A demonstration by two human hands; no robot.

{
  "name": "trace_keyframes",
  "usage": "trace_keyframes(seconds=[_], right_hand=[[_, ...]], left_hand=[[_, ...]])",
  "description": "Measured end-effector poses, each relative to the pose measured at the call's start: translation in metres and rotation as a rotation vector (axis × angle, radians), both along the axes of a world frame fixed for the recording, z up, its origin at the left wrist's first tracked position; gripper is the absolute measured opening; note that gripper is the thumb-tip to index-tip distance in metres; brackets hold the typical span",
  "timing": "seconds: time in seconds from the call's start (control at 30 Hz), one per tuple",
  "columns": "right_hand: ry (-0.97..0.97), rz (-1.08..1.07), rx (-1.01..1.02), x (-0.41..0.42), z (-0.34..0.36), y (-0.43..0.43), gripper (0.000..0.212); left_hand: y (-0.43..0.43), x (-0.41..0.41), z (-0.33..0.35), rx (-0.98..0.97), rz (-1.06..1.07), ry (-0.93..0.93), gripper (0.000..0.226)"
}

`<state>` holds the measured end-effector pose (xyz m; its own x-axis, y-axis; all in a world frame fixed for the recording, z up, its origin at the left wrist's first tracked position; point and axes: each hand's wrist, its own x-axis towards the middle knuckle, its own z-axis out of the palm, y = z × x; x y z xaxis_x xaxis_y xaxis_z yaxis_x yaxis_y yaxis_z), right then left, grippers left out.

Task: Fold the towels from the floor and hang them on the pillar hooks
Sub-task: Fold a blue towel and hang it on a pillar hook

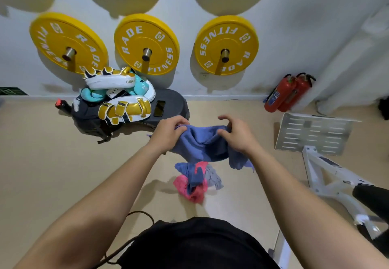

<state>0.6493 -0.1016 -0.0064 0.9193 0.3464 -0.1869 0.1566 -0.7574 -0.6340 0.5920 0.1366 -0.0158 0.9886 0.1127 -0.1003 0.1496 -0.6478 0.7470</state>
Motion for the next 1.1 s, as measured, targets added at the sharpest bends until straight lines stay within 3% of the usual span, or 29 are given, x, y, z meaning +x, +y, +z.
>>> trace_keyframes(seconds=[0.1, 0.2, 0.4, 0.7, 0.9, 1.0, 1.1], right_hand=[[0.002, 0.099, 0.053, -0.003, 0.004, 0.017, 0.042], [-0.011, 0.161, 0.081, -0.002, 0.003, 0.024, 0.007], [-0.021, 0.132, 0.154, 0.011, 0.016, 0.014, 0.008], [-0.043, 0.162, 0.156, 0.034, 0.034, 0.001, 0.013], [-0.045, 0.157, 0.041, 0.046, 0.037, -0.018, 0.01], [-0.047, 0.16, 0.015, 0.042, 0.04, -0.02, 0.035], [-0.038, 0.21, 0.069, 0.035, 0.046, -0.015, 0.046]], left_hand=[[-0.019, 0.007, 0.012, -0.066, -0.066, -0.067, 0.015], [-0.03, 0.011, 0.019, -0.1, -0.107, -0.094, 0.014], [-0.026, 0.009, 0.016, -0.118, 0.013, -0.065, 0.011], [0.003, -0.009, 0.01, 0.02, -0.005, 0.04, 0.022], [0.015, -0.013, 0.023, -0.156, 0.187, -0.035, 0.01], [0.003, -0.007, 0.036, -0.205, 0.166, -0.069, 0.004], [-0.015, 0.001, 0.042, -0.168, 0.102, -0.107, 0.003]])
